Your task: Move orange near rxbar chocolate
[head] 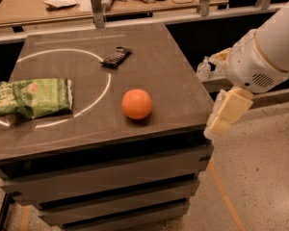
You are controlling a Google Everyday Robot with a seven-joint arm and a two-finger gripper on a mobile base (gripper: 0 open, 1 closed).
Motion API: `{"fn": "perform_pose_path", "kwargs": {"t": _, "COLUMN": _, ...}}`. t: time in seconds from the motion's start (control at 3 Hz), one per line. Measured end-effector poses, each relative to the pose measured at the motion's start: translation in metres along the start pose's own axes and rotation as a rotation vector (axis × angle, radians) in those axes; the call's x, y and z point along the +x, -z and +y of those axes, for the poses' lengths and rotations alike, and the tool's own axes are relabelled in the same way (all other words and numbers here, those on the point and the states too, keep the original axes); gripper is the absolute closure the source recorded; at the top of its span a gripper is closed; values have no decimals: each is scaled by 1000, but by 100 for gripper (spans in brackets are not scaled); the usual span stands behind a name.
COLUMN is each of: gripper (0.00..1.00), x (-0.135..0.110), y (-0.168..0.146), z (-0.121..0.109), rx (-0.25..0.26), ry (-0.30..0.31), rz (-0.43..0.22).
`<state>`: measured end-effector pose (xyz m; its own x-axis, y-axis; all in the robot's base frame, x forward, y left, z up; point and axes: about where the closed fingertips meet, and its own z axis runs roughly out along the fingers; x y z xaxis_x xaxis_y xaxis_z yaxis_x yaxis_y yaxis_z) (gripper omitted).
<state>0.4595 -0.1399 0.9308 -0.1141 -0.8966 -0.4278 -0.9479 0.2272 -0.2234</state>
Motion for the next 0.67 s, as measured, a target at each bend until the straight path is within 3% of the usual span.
{"fn": "perform_pose_path", "kwargs": {"t": 0.67, "gripper": 0, "x": -38, "y": -60, "z": 4, "rx": 24, "ry": -6, "rz": -229}}
